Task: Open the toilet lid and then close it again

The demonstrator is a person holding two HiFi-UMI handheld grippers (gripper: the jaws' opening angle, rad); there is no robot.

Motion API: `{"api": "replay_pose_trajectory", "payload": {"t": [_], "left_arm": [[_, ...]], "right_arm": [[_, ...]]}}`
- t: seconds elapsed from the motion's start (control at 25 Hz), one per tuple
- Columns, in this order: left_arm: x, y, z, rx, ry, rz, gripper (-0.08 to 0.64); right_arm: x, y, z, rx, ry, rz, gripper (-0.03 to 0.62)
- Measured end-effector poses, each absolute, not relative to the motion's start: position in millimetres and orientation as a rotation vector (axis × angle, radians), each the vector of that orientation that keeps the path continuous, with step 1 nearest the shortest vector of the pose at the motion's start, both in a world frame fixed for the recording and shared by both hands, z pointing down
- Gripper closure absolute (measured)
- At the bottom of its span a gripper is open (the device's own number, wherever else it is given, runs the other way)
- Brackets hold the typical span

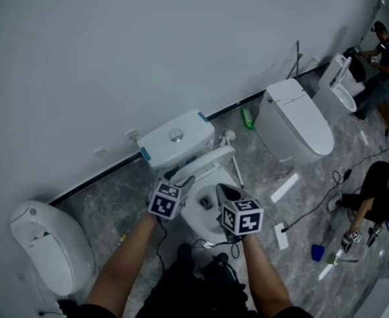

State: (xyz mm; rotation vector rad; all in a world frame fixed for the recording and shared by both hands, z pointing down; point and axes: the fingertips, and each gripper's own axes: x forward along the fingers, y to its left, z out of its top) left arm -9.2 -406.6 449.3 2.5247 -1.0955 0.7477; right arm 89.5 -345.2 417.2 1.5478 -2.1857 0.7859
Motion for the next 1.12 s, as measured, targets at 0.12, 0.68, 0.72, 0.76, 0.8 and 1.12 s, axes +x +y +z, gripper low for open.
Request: {"api": "replay_pose_trajectory", "payload": {"t": [0.12,0.68,0.72,0.76,0.8,1.12], "left_arm": [[-8.7,-412.6,461.0,2.525,-1.055,0.811,0.319],[6.2,-407.5,469.1,2.561,-0.923,0.789,0.337],[8.8,-404.8,469.0,2.572,-0.911,0.79,0.336],[10.6,-400.1,469.7,2.58,-0.896,0.795,0.336],[11.1,-393.7,471.2,2.585,-0.881,0.801,0.336],[26.3,-359.0,476.1,2.632,-0.809,0.823,0.331]], "right_arm": [[91.7,-344.2,422.7,1.555,-2.155,0.79,0.581],[100.4,-340.8,451.3,1.587,-2.071,0.821,0.581],[101.5,-341.3,454.1,1.589,-2.066,0.825,0.581],[101.7,-340.4,457.1,1.592,-2.063,0.834,0.581],[101.2,-338.2,460.3,1.594,-2.065,0.849,0.581],[108.7,-347.9,464.4,1.58,-2.103,0.845,0.581]]}}
